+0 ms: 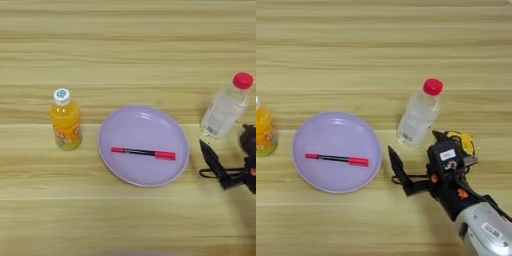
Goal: Move the objects on the table
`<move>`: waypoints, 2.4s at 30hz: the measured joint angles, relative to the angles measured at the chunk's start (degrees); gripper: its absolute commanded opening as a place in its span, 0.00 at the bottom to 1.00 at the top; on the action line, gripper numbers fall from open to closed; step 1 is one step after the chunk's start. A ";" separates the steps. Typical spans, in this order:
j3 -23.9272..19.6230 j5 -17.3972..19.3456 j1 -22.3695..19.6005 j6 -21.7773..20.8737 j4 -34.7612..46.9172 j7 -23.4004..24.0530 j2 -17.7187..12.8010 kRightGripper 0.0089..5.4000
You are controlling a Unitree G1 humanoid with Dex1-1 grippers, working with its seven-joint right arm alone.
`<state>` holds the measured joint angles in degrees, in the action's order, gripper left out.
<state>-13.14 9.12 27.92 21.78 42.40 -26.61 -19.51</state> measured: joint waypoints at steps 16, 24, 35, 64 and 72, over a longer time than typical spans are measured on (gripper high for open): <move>8.22 -1.57 -10.89 1.47 -6.40 -7.44 -6.42 0.99; 11.28 -0.83 -17.72 11.68 -7.70 -9.06 -9.21 0.99; 17.50 -2.75 -20.55 14.10 -10.13 -9.00 -9.61 0.99; 26.62 -9.33 -23.84 14.45 -17.38 -9.93 -9.53 0.99; 28.01 -11.30 -24.35 11.39 -18.39 -9.79 -9.54 0.99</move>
<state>14.86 -2.18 3.56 33.17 24.02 -36.40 -29.04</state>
